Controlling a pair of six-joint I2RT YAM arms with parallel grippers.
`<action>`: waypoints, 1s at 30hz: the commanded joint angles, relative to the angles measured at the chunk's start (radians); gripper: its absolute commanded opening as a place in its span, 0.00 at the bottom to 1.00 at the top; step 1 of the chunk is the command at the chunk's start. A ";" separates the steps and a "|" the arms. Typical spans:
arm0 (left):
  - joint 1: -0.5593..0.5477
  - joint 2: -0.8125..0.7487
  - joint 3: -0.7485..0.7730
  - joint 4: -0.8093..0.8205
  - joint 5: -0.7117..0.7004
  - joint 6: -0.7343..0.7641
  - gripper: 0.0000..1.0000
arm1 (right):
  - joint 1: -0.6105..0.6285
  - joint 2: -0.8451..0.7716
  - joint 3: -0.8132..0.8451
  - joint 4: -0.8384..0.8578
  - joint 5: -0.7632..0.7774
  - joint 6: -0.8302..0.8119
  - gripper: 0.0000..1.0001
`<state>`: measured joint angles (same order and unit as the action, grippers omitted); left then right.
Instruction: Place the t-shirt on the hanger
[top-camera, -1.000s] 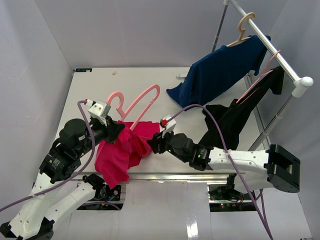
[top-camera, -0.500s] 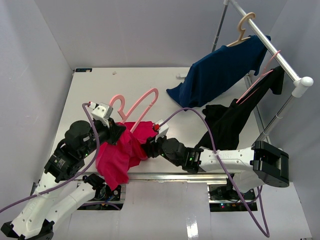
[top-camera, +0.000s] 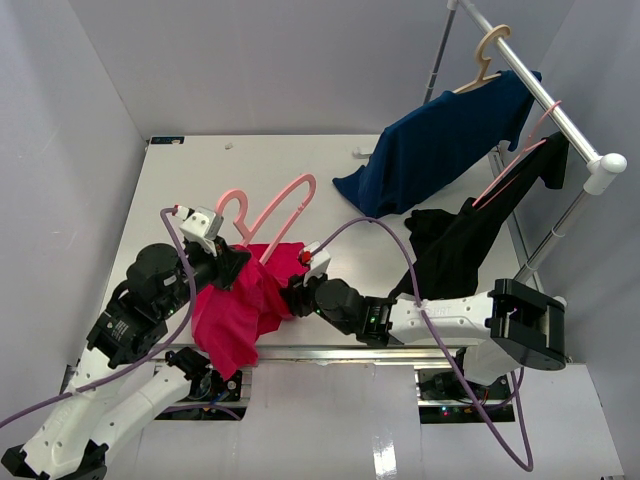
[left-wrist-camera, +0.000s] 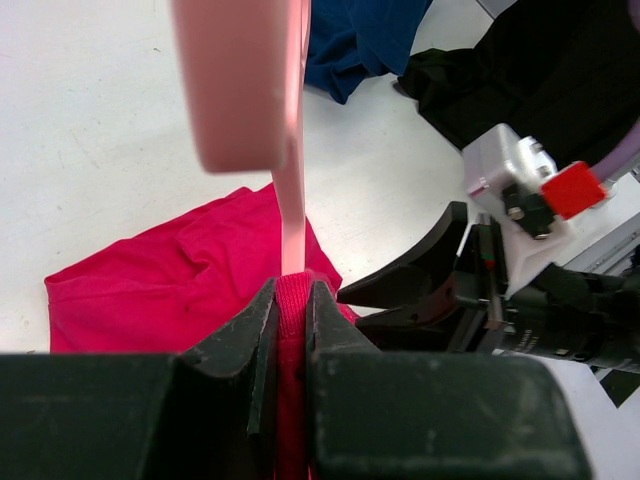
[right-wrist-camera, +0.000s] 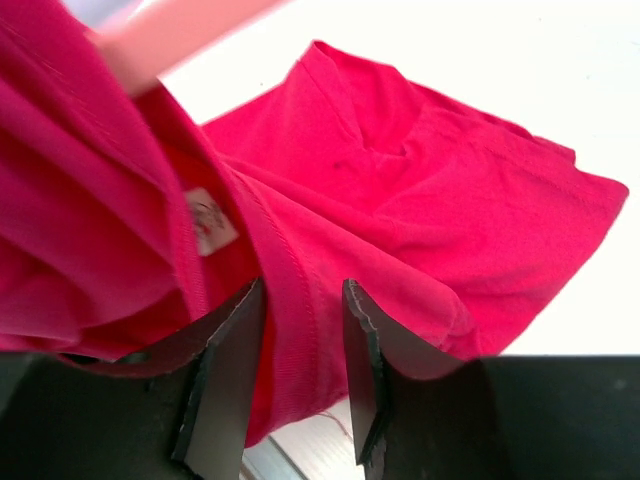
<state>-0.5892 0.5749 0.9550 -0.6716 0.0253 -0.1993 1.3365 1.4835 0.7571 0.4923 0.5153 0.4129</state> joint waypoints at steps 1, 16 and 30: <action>0.000 -0.020 0.020 0.041 -0.010 -0.002 0.00 | 0.007 0.015 -0.004 0.017 0.053 0.025 0.35; 0.000 -0.118 0.108 -0.107 0.231 0.124 0.00 | -0.197 -0.174 0.123 -0.329 0.156 0.044 0.08; 0.000 -0.125 0.059 -0.182 0.341 0.238 0.00 | -0.412 -0.369 0.209 -0.476 0.038 -0.033 0.08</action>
<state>-0.5892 0.4529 1.0201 -0.8197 0.3176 -0.0127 0.9961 1.1472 0.8946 0.0995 0.5056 0.4364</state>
